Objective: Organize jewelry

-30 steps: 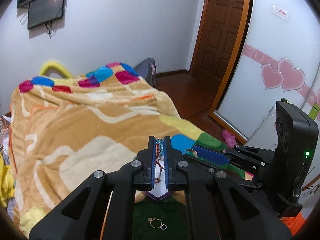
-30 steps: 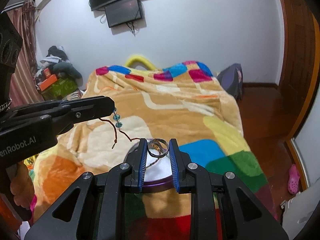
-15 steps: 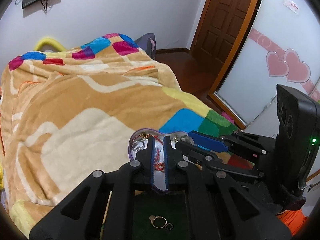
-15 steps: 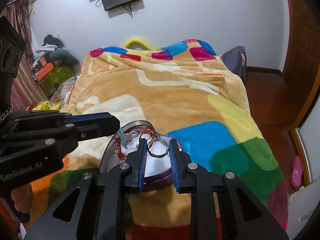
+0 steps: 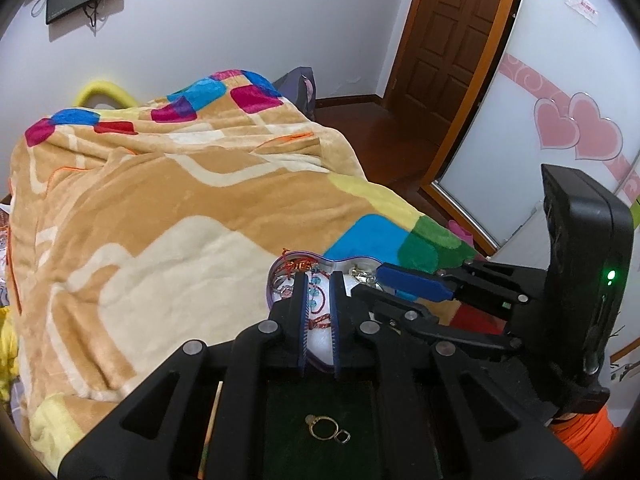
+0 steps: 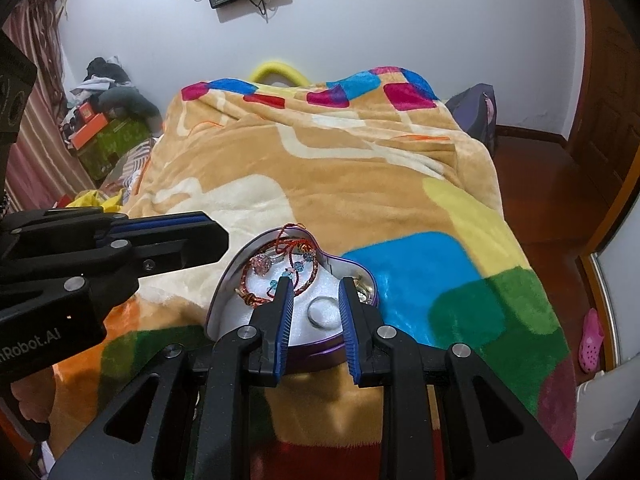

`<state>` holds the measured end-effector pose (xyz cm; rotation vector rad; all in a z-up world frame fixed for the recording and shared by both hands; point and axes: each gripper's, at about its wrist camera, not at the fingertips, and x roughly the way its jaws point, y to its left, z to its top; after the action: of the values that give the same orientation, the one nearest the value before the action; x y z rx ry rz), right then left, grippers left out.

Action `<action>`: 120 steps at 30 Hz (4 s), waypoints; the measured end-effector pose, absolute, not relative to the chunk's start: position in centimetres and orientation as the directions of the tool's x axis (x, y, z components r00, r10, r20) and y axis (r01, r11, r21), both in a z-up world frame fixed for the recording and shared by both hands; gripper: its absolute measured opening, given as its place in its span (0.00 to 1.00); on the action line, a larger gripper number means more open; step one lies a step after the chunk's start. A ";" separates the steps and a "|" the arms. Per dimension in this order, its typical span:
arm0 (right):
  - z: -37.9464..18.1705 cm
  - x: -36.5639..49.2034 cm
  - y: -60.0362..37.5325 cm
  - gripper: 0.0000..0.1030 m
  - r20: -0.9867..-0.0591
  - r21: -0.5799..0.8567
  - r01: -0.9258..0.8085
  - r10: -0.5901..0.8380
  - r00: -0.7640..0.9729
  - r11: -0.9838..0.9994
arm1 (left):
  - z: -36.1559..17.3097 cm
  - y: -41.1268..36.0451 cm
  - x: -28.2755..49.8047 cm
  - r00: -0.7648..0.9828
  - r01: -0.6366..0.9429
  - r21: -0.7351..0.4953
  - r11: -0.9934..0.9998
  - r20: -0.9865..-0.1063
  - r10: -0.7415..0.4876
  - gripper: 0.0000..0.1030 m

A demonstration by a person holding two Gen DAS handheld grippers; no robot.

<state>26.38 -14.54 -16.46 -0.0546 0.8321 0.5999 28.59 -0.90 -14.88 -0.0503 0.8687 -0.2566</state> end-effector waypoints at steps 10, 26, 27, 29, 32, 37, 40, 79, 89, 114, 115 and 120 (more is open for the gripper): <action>-13.6 24.5 -15.3 0.35 -0.664 0.155 -0.519 0.478 0.575 0.841 | -12.8 0.6 26.2 0.656 0.163 -0.129 0.978 -0.726 -0.205 0.31; -13.3 20.9 -14.7 0.35 -0.656 0.126 -0.534 0.474 0.587 0.836 | -12.4 2.6 21.6 0.660 0.129 -0.105 0.986 -0.733 -0.164 0.37; -13.6 20.6 -14.6 0.35 -0.661 0.124 -0.535 0.472 0.583 0.836 | -12.7 2.6 21.4 0.653 0.129 -0.103 0.986 -0.739 -0.163 0.37; -14.4 20.3 -14.3 0.35 -0.674 0.124 -0.540 0.470 0.570 0.833 | -13.3 2.7 21.0 0.642 0.128 -0.102 0.987 -0.750 -0.161 0.37; -15.8 19.8 -13.6 0.35 -0.698 0.122 -0.552 0.466 0.544 0.825 | -14.5 2.9 20.4 0.620 0.126 -0.100 0.987 -0.768 -0.157 0.37; -18.3 19.2 -12.1 0.35 -0.738 0.107 -0.581 0.456 0.497 0.807 | -16.5 3.5 19.6 0.590 0.116 -0.086 0.989 -0.796 -0.138 0.37; -19.5 18.9 -11.4 0.35 -0.756 0.096 -0.597 0.448 0.477 0.797 | -17.5 4.0 19.3 0.574 0.108 -0.099 0.989 -0.806 -0.143 0.37; -18.0 20.1 -15.2 0.09 -0.691 0.121 -0.548 0.467 0.553 0.828 | -21.1 -0.4 22.3 0.512 0.195 -0.111 0.974 -0.836 -0.198 0.03; -15.6 20.4 -15.6 0.09 -0.642 0.107 -0.540 0.472 0.604 0.835 | -17.1 0.0 22.8 0.601 0.178 -0.095 0.980 -0.778 -0.184 0.03; -13.7 24.3 -14.5 0.09 -0.577 0.160 -0.535 0.518 0.631 0.830 | -15.3 -1.0 26.7 0.644 0.218 -0.115 0.969 -0.729 -0.232 0.03; -13.9 24.5 -14.5 0.09 -0.584 0.166 -0.535 0.520 0.624 0.828 | -15.7 -1.0 26.9 0.636 0.220 -0.118 0.968 -0.735 -0.234 0.03; -15.5 25.7 -14.3 0.09 -0.626 0.202 -0.537 0.529 0.573 0.819 | -16.8 -1.2 27.6 0.613 0.227 -0.124 0.966 -0.753 -0.241 0.03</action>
<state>25.70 -14.26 -15.46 -0.0107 0.7301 0.6250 27.56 -1.18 -16.80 -0.0172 0.8707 -0.2698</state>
